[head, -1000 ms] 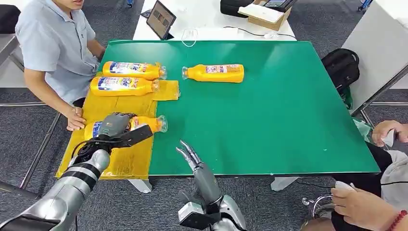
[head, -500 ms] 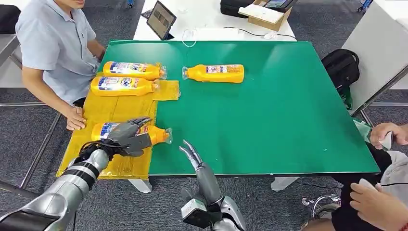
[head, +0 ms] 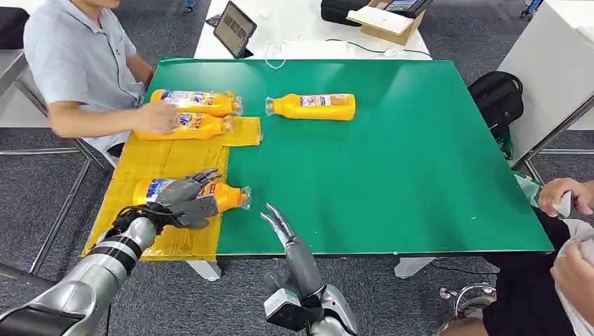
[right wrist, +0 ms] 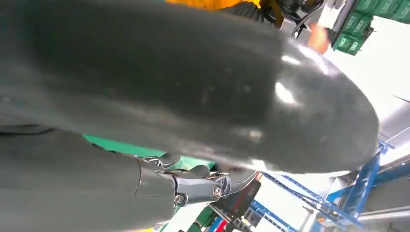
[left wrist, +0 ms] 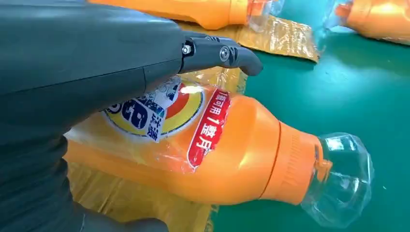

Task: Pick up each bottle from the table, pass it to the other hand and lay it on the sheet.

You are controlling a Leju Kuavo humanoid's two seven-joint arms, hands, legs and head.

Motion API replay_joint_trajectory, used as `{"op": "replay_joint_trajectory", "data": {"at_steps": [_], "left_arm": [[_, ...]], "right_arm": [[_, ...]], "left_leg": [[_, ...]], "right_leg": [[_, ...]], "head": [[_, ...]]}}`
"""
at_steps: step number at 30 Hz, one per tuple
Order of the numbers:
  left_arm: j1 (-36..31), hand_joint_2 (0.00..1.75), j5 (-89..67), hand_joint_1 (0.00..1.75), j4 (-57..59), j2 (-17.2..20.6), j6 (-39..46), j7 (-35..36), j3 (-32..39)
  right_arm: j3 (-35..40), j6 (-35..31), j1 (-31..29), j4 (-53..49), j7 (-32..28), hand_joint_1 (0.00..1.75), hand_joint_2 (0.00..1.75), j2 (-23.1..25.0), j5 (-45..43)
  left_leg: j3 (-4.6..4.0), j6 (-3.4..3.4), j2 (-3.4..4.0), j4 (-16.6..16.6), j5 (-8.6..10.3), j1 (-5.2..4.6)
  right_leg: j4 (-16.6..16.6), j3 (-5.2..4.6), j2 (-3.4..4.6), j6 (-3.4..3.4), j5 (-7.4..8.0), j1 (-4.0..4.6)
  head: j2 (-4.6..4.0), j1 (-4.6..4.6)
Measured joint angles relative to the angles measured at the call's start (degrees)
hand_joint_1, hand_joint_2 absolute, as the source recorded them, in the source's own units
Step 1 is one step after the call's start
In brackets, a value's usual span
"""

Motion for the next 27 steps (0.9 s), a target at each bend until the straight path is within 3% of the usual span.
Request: {"op": "replay_joint_trajectory", "data": {"at_steps": [5,6,15,21,27], "left_arm": [[1.56,1.75,8.53,0.0,-2.89,0.55,-2.51,-3.13,-0.46],[2.61,1.75,12.11,0.0,-4.73,0.41,-2.25,-3.69,-0.24],[11.22,1.75,34.54,0.0,-24.18,-4.35,-1.4,0.57,3.61],[16.46,1.75,40.87,0.0,-38.37,-5.66,1.07,-0.28,5.66],[20.27,1.75,49.49,0.0,-48.33,-6.91,2.54,-0.15,7.22]], "right_arm": [[0.44,-0.5,-0.46,0.48,0.02,0.0,0.0,-0.24,-1.0],[0.57,-0.74,-0.51,0.59,0.02,0.0,1.75,-0.3,-1.03],[0.87,-3.43,-0.46,0.83,0.02,0.0,1.75,-0.57,0.07],[0.74,-2.78,-0.22,0.83,0.02,0.0,1.75,-0.72,0.24],[-1.25,-5.49,-0.25,0.81,0.07,0.0,1.75,-1.22,6.61]], "left_leg": [[0.01,0.0,-0.03,0.0,0.0,0.0],[0.01,0.0,-0.01,0.0,0.0,0.0],[-0.03,0.01,-0.05,0.01,-0.02,-0.04],[-0.03,0.0,0.01,0.01,-0.02,0.0],[-0.03,0.0,0.0,0.0,-0.02,0.0]], "right_leg": [[0.0,-0.01,-0.01,0.0,0.0,-0.01],[-0.01,-0.02,0.0,0.0,0.0,-0.01],[-0.02,-0.03,-0.01,0.01,0.0,-0.03],[-0.02,-0.08,0.01,0.0,0.0,0.01],[-0.02,-0.06,0.0,0.0,-0.01,0.0]], "head": [[0.0,-0.02],[0.0,0.0],[0.0,0.0],[0.0,-0.02],[0.0,-0.02]]}}
